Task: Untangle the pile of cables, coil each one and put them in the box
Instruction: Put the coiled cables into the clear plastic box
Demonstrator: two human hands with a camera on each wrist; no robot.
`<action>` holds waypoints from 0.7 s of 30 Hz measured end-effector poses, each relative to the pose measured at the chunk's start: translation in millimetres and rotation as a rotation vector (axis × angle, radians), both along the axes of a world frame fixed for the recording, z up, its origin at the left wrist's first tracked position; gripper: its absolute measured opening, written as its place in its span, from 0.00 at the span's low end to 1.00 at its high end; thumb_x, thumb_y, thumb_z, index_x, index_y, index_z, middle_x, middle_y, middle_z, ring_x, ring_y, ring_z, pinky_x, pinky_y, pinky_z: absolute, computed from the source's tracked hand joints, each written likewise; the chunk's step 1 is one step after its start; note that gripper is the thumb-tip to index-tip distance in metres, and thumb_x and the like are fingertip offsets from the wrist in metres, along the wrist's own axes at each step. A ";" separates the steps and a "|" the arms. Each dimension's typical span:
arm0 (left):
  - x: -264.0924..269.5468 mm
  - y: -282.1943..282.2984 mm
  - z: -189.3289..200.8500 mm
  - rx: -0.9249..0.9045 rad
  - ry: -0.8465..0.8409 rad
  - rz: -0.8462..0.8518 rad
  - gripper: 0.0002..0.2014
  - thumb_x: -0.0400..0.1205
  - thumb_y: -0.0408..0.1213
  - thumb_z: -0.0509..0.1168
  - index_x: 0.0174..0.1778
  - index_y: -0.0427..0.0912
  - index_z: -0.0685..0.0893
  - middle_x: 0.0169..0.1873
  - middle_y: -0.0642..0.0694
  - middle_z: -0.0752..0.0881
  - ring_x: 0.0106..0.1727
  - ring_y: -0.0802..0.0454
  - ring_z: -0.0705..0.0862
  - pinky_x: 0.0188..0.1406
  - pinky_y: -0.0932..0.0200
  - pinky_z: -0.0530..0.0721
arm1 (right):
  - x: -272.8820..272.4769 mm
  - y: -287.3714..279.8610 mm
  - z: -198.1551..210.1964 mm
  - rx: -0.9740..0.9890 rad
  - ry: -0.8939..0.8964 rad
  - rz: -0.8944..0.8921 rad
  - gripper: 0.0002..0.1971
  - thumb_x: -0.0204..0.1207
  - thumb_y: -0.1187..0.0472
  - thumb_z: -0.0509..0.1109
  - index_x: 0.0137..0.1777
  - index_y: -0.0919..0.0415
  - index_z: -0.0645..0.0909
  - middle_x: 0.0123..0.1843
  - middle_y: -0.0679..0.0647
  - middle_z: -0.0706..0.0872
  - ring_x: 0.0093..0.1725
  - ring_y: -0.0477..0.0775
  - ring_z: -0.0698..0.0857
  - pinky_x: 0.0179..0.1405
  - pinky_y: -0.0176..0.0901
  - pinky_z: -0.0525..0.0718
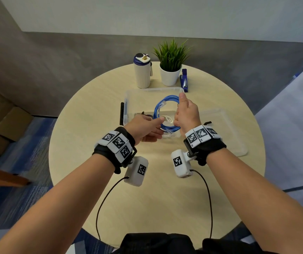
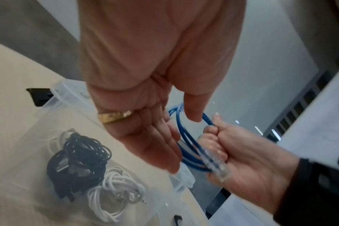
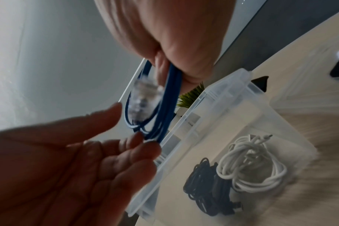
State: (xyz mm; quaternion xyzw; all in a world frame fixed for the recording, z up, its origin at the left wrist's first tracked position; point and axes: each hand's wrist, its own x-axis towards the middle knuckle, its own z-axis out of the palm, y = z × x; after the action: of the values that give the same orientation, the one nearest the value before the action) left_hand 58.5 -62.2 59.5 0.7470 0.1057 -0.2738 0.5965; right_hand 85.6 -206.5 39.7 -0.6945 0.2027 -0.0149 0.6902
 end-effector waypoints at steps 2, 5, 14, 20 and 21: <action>-1.9 -3.3 -2.9 0.060 -0.069 0.042 0.15 0.76 0.46 0.74 0.43 0.36 0.83 0.37 0.39 0.89 0.34 0.49 0.87 0.41 0.54 0.88 | -2.6 3.4 1.5 0.088 -0.011 0.010 0.18 0.84 0.42 0.55 0.43 0.56 0.71 0.27 0.49 0.61 0.19 0.46 0.62 0.14 0.34 0.63; -0.7 -6.6 -4.4 0.118 -0.123 0.081 0.11 0.75 0.38 0.75 0.35 0.37 0.81 0.32 0.39 0.88 0.30 0.49 0.86 0.37 0.54 0.89 | -7.1 6.1 5.3 0.214 -0.017 0.032 0.17 0.85 0.46 0.55 0.40 0.57 0.67 0.26 0.49 0.58 0.16 0.43 0.58 0.15 0.33 0.59; 4.8 11.3 10.9 0.143 -0.082 -0.227 0.08 0.76 0.34 0.73 0.33 0.41 0.82 0.34 0.42 0.88 0.31 0.54 0.84 0.32 0.64 0.83 | -4.7 -0.2 1.3 -0.047 -0.021 -0.028 0.17 0.84 0.43 0.55 0.36 0.49 0.70 0.28 0.51 0.69 0.22 0.49 0.69 0.15 0.34 0.70; 6.1 26.3 29.1 0.098 -0.125 -0.430 0.11 0.76 0.33 0.72 0.32 0.44 0.78 0.29 0.47 0.86 0.25 0.59 0.79 0.23 0.69 0.71 | -2.1 -4.1 1.0 -0.057 -0.029 -0.056 0.18 0.84 0.42 0.56 0.35 0.50 0.69 0.29 0.49 0.69 0.21 0.49 0.69 0.15 0.35 0.69; 7.9 29.5 29.3 0.172 -0.126 -0.448 0.11 0.76 0.33 0.72 0.32 0.44 0.78 0.29 0.47 0.85 0.24 0.60 0.79 0.22 0.69 0.71 | -1.7 -4.7 1.7 -0.036 -0.022 -0.053 0.18 0.83 0.42 0.56 0.35 0.50 0.69 0.29 0.48 0.68 0.21 0.49 0.69 0.14 0.34 0.69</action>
State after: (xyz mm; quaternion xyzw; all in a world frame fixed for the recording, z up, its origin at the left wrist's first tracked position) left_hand 66.4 -32.7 88.8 0.8154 -0.0773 -0.3420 0.4607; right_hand 83.9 -211.2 41.3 -0.7009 0.2133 -0.0446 0.6792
